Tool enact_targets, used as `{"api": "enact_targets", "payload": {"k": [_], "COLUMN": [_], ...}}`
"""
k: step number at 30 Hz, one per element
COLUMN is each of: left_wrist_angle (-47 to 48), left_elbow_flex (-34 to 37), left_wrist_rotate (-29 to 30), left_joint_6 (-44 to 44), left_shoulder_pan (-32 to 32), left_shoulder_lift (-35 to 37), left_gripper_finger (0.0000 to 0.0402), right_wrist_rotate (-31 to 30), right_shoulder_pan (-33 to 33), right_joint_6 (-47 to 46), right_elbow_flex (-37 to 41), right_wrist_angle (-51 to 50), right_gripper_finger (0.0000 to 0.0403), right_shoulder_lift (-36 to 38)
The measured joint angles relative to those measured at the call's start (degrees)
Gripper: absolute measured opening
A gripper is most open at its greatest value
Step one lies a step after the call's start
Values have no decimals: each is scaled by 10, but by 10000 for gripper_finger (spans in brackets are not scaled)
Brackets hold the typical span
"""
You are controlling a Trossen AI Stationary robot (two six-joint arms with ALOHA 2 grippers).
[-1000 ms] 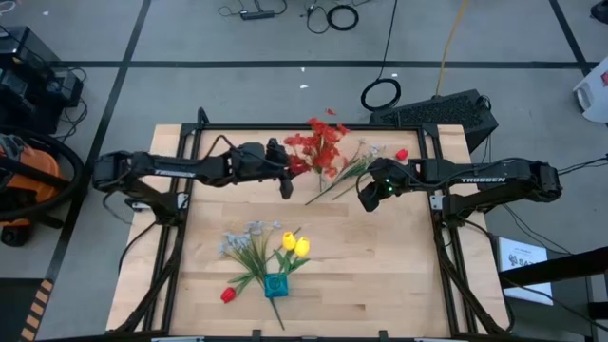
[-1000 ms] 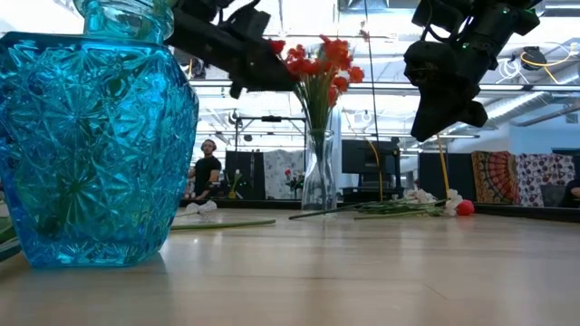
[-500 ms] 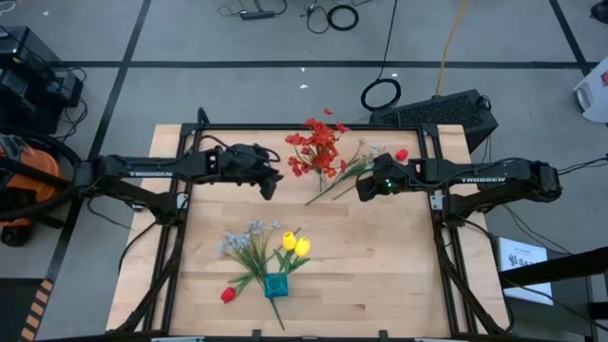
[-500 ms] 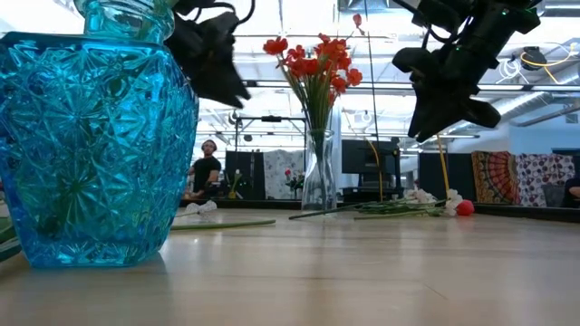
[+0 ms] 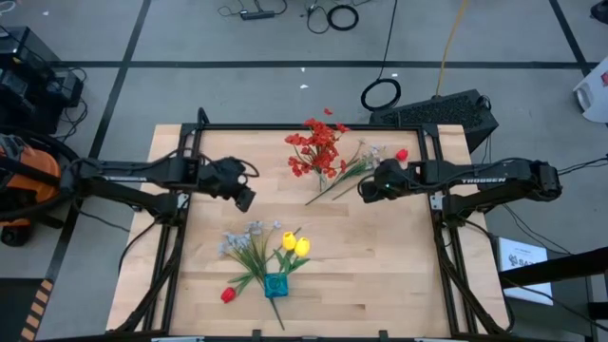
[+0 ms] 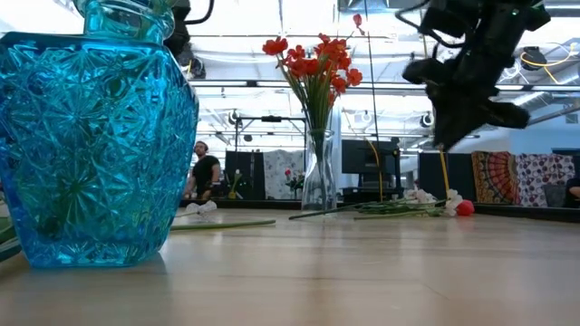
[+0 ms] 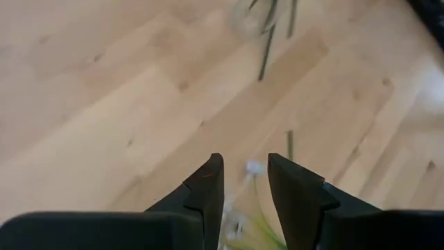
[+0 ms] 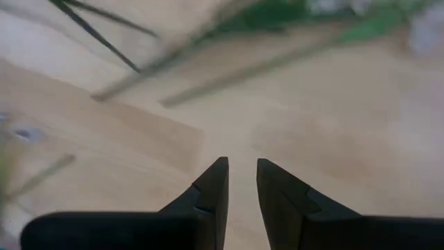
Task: Sort flowers into vase by color
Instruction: Put the top white flowers into the blue flower vase
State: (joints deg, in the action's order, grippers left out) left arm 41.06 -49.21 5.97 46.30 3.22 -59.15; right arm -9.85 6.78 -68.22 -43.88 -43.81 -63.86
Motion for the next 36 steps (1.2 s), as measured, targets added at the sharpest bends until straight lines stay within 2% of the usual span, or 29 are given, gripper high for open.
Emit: {"api": "enact_targets", "payload": {"k": [6,9,12,14,17,19,24,28,31,36], "left_wrist_angle": [60,67,67,66,60,42,3,15,52,121], "left_elbow_flex": [0,0,0,0,0,0,-3,-48,-104,-189], "left_wrist_rotate": [58,80,103,119,143,156,168,167,164,161], "left_joint_6": [146,225,299,356,450,512,656,750,788,792], "left_shoulder_pan": [-75,-109,-139,-160,-199,-229,-288,-326,-341,-345], "left_shoulder_lift": [2,1,1,-7,-28,-49,-123,-200,-258,-322], "left_gripper_finger": [118,118,118,117,110,106,99,93,90,90], "right_wrist_rotate": [66,109,115,119,159,187,204,205,205,204], "right_shoulder_pan": [45,91,144,181,234,262,303,311,313,313], "right_joint_6": [45,91,137,182,263,320,418,473,507,533], "right_elbow_flex": [17,27,33,34,35,35,35,35,35,35], "right_wrist_angle": [-42,-42,-44,-42,-41,-42,-45,-45,-45,-43], "right_gripper_finger": [40,29,20,15,9,5,3,3,3,3], "right_shoulder_lift": [0,0,0,0,0,0,0,0,0,0]}}
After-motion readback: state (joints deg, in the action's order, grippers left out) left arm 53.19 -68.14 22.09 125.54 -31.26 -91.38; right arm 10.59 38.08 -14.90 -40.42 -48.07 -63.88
